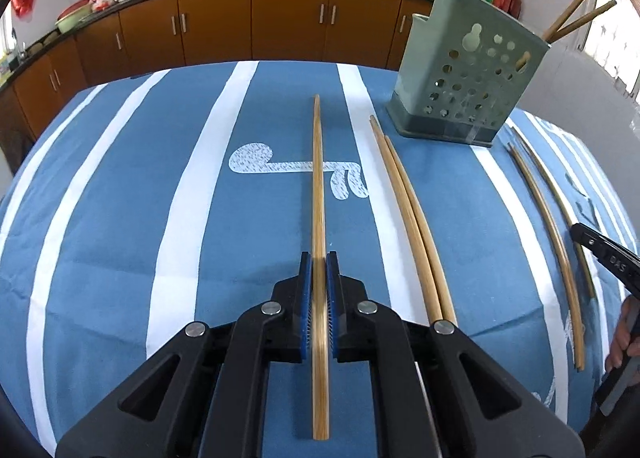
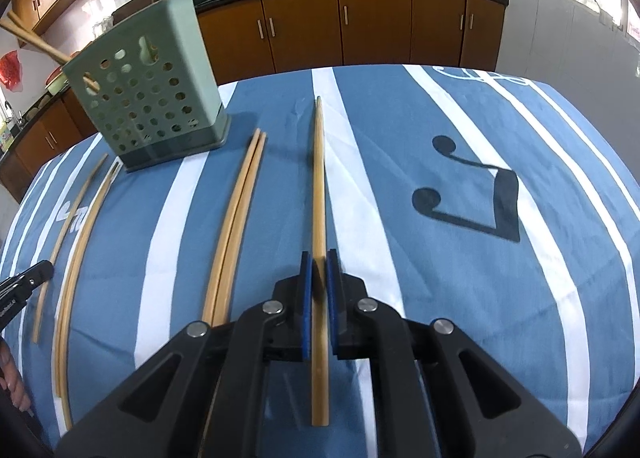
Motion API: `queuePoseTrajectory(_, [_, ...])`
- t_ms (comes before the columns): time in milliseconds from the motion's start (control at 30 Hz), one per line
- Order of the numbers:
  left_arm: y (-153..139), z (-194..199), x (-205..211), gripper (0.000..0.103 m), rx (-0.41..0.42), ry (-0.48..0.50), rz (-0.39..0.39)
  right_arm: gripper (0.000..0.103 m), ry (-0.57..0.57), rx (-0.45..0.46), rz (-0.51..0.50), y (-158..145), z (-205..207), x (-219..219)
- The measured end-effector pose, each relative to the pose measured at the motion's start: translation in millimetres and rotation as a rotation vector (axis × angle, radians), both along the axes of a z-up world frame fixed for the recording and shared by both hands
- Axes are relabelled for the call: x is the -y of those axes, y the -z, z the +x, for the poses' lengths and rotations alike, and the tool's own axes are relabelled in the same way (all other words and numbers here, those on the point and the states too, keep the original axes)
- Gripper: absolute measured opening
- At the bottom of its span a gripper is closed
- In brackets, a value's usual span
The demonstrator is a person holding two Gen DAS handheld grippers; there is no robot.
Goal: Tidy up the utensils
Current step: 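Lift both held chopsticks upright and carry them toward the green holder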
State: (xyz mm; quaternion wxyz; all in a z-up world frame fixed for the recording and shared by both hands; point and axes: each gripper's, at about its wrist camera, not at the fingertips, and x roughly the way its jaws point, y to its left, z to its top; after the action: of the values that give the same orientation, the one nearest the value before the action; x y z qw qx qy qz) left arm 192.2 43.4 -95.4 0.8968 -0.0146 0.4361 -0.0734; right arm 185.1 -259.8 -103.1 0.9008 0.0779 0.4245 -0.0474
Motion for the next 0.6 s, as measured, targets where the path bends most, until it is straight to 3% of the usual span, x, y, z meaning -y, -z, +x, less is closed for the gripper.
queuePoseTrajectory(600, [-2.7, -8.6, 0.3, 0.008, 0.012, 0.021, 0.009, 0.008, -0.019, 0.001, 0.013, 1.6, -4.6, 2.2])
